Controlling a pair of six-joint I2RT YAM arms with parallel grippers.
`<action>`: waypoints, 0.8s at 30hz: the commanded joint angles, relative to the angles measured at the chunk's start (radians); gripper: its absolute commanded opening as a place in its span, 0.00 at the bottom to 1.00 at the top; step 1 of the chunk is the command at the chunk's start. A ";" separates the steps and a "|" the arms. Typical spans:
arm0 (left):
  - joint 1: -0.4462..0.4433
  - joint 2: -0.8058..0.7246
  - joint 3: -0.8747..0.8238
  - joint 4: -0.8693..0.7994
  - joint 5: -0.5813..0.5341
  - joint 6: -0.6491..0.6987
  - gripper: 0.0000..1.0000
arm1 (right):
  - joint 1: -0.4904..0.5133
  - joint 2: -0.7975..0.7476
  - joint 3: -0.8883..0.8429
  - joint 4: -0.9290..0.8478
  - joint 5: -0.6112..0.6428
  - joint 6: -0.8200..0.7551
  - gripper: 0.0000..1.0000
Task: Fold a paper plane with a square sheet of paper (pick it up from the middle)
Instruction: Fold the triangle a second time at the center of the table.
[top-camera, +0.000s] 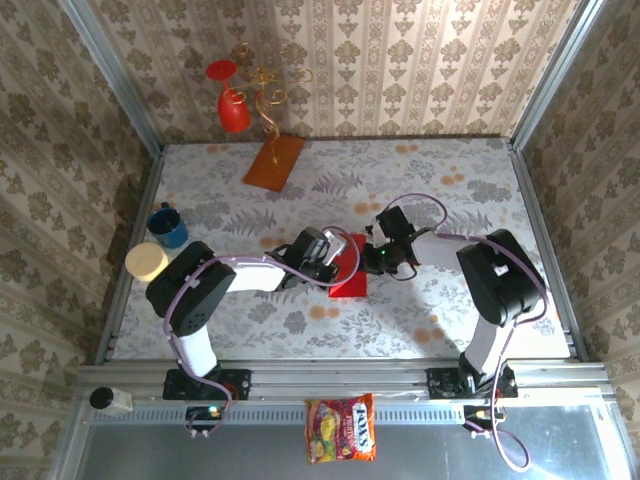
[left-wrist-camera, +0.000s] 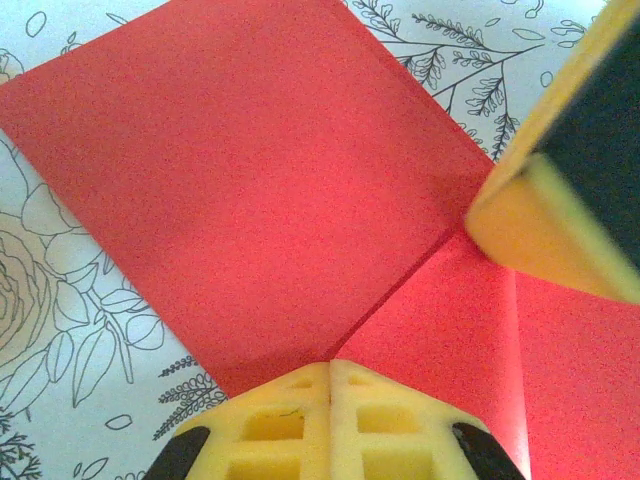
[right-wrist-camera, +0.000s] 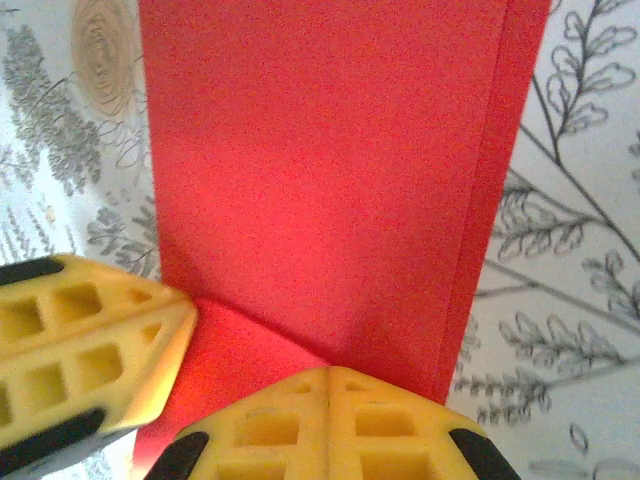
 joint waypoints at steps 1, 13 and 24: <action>0.006 0.033 -0.031 -0.051 -0.007 -0.013 0.00 | 0.016 -0.086 -0.001 -0.036 0.003 0.011 0.00; 0.007 0.032 -0.037 -0.048 -0.009 -0.016 0.00 | 0.133 -0.040 -0.039 0.066 0.006 0.095 0.00; 0.006 0.032 -0.038 -0.045 -0.009 -0.014 0.00 | 0.149 0.022 -0.068 0.090 0.007 0.096 0.00</action>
